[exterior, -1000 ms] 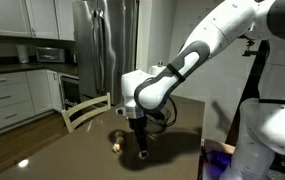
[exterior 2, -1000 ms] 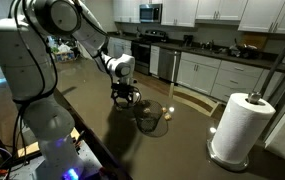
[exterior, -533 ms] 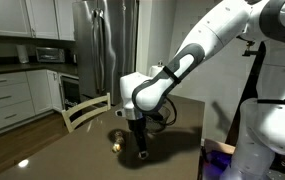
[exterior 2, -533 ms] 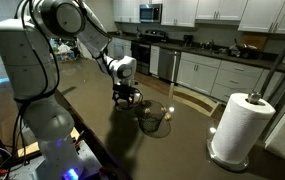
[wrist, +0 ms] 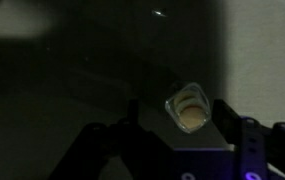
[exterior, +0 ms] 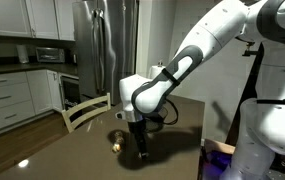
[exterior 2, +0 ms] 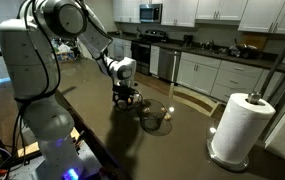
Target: Put one hamburger inside the black basket
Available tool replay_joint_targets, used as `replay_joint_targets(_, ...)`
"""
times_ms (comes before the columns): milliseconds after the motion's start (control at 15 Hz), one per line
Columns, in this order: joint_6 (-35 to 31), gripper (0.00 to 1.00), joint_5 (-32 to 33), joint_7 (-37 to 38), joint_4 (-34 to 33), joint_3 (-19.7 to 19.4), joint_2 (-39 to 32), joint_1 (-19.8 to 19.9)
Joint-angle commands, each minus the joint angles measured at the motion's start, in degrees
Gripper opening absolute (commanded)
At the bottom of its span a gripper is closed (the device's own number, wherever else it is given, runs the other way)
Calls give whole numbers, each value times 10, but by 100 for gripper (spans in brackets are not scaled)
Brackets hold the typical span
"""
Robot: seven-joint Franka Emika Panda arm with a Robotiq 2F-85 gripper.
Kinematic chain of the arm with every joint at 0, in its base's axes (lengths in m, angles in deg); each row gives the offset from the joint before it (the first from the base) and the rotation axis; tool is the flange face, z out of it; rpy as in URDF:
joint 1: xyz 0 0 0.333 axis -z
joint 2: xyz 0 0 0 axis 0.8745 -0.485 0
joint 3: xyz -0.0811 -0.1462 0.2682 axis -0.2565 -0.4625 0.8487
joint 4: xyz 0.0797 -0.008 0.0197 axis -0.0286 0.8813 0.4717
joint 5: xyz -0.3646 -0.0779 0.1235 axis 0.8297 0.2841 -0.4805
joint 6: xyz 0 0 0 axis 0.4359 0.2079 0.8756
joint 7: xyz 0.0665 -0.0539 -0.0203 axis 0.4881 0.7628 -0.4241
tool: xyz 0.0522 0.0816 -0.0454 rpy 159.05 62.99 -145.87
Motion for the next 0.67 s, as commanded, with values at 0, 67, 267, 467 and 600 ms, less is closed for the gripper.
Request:
replay_joint_targets(0,-9,46,3,-3,0,11,-11,10)
replay_joint_targets(67,-10,40,3,-3,1,12,-11,10)
replay_joint_targets(267,-13,22,6,0,4,12,-8,9)
replay_joint_targets(467,-7,8,13,9,6,11,0,9)
replay_joint_targets(600,9,9,27,29,5,9,13,8)
